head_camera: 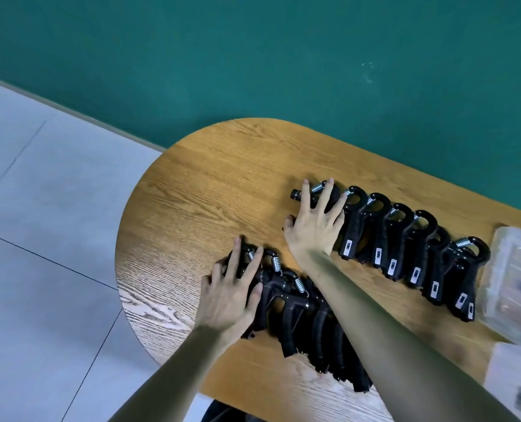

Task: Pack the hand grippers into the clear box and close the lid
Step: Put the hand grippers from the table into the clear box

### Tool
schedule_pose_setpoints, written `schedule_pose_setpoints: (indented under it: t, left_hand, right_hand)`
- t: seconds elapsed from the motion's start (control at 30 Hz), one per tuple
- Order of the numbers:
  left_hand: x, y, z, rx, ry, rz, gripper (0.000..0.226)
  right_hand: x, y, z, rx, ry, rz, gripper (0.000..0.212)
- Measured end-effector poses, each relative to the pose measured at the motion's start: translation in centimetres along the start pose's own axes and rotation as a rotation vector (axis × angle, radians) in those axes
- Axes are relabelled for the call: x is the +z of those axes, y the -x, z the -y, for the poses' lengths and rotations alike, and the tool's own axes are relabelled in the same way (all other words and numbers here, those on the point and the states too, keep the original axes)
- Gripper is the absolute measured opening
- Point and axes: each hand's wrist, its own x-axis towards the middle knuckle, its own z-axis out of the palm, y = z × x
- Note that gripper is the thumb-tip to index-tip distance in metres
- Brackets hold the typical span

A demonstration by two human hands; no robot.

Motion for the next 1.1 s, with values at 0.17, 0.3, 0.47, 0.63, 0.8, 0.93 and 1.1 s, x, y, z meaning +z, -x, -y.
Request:
schedule_pose_setpoints:
  t: [0.17,0.3,0.47,0.63,0.8,0.93,1.1]
  left_hand:
    - [-0.2,-0.2,-0.5,-0.039,-0.092,0.023,0.082]
    - [-0.9,-0.1,-1.0,-0.052,-0.131,0.054,0.081]
    - [-2.3,0.0,-1.8,-0.113,-0.159,0.062,0.079]
    - [-4.8,-0.3,-2.5,-0.126,-0.179,0.032,0.08]
    - [-7.9,-0.2,-4.3,-0.147,-0.205,-0.022,0.087]
    - [-10.6,0.9,-7.8,-0.142,-0.252,-0.071,0.08]
    - [-12.8,2.4,-13.1,-0.059,-0.238,-0.148,0.076]
  right_hand:
    - [0.5,0.2,0.6,0.011,0.002,0.008,0.09]
    - [0.5,0.5,0.7,0.007,0.025,-0.02,0.085]
    - [-0.2,1.0,0.2,-0.062,0.052,0.003,0.081]
    - [-2.5,2.6,-0.9,-0.146,0.014,-0.023,0.077]
    - [-6.6,6.1,-2.4,-0.141,-0.014,-0.075,0.077]
    - [-10.8,10.2,-4.9,-0.113,-0.034,-0.112,0.075]
    - [-15.8,14.9,-8.7,-0.042,-0.042,-0.166,0.078]
